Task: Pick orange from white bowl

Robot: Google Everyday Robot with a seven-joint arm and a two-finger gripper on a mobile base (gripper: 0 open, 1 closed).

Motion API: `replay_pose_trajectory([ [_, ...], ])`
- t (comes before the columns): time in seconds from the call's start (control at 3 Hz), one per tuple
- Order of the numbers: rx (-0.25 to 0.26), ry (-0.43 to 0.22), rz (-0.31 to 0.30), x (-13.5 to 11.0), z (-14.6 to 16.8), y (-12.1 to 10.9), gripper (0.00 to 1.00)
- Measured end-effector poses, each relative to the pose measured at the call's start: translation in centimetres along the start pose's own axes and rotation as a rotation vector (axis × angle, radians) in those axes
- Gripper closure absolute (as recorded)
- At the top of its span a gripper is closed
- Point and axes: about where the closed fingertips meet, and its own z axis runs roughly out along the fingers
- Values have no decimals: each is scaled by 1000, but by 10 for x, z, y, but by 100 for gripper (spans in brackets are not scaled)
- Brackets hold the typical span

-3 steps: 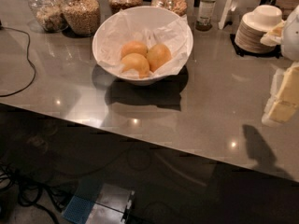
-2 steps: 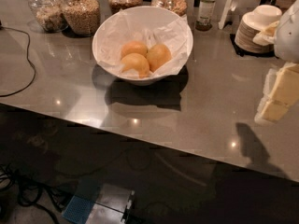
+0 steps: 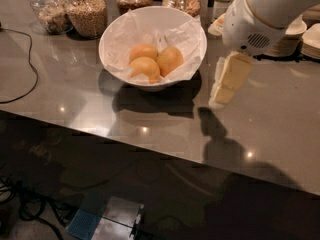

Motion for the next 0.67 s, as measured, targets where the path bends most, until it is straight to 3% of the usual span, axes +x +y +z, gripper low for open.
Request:
replay_pose_trajectory([
  [0.67,-2,-97,-62,-88,32,-74,0],
])
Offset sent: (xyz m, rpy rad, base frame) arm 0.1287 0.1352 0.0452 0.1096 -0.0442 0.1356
